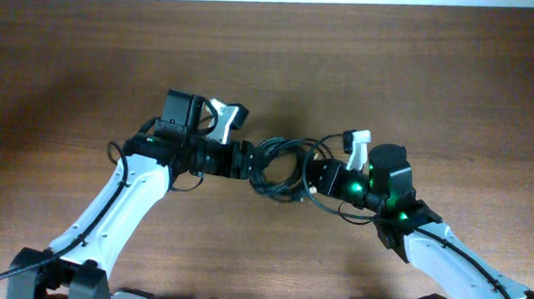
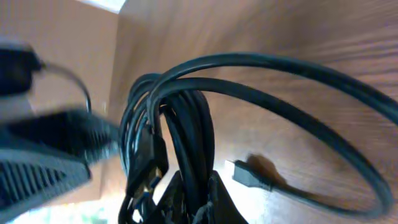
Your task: Untangle cables
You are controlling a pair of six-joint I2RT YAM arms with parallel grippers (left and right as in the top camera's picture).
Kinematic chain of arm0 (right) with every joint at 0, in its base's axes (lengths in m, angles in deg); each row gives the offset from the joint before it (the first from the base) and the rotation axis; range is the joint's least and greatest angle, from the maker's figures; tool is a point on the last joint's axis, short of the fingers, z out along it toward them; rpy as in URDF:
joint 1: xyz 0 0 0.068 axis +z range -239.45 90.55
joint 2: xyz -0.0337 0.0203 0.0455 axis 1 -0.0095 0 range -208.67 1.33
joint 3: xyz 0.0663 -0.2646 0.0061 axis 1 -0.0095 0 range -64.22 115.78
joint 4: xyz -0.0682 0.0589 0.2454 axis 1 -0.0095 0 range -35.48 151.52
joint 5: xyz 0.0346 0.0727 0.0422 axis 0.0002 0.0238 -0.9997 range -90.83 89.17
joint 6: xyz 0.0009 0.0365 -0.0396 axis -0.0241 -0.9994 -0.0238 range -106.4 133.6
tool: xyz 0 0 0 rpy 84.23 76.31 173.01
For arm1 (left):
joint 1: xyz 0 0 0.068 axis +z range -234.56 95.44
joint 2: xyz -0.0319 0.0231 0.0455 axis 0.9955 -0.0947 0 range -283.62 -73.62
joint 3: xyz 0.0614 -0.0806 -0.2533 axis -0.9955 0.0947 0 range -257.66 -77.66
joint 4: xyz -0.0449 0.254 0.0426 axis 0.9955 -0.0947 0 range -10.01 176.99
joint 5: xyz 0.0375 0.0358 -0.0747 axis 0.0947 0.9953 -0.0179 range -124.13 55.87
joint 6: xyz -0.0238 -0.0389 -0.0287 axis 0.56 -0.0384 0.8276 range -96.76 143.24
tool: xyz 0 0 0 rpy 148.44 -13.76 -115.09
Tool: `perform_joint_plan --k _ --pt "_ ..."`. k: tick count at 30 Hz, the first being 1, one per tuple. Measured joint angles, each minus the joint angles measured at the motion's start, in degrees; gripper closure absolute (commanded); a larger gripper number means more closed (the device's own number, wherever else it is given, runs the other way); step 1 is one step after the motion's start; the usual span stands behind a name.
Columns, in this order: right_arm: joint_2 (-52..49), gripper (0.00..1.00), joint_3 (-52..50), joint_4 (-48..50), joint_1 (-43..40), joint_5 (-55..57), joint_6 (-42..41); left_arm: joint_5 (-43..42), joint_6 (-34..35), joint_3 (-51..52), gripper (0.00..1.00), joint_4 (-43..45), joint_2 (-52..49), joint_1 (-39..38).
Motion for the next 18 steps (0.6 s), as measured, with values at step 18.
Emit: perform_joint_plan --k 18 --pt "0.00 0.96 0.00 0.85 -0.02 5.18 -8.09 13.20 23.78 0.00 0.37 1.90 0.00 -12.09"
